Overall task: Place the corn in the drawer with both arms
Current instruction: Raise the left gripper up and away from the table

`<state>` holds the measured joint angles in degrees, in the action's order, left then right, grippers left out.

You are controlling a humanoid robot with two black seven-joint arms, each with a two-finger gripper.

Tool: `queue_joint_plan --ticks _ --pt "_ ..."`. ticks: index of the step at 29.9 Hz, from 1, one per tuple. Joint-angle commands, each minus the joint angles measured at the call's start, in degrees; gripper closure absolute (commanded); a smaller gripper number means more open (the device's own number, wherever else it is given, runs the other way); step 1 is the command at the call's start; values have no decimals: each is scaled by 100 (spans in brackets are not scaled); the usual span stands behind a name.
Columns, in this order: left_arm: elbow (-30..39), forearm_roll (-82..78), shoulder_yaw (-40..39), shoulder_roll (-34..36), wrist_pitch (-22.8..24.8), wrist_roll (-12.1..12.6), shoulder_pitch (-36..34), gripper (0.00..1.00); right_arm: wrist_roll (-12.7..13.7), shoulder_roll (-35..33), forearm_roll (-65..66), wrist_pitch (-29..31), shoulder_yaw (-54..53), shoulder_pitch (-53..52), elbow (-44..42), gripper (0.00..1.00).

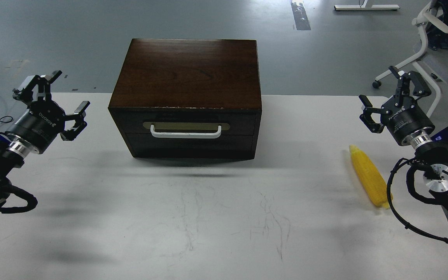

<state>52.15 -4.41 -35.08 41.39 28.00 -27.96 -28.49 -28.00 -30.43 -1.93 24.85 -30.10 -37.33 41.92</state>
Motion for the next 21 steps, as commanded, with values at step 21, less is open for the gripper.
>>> queue_joint_plan --ticks 21 --pt "-811 1 -140 62 0 -4 -130 2 0 -68 0 2 259 -64 9 0"
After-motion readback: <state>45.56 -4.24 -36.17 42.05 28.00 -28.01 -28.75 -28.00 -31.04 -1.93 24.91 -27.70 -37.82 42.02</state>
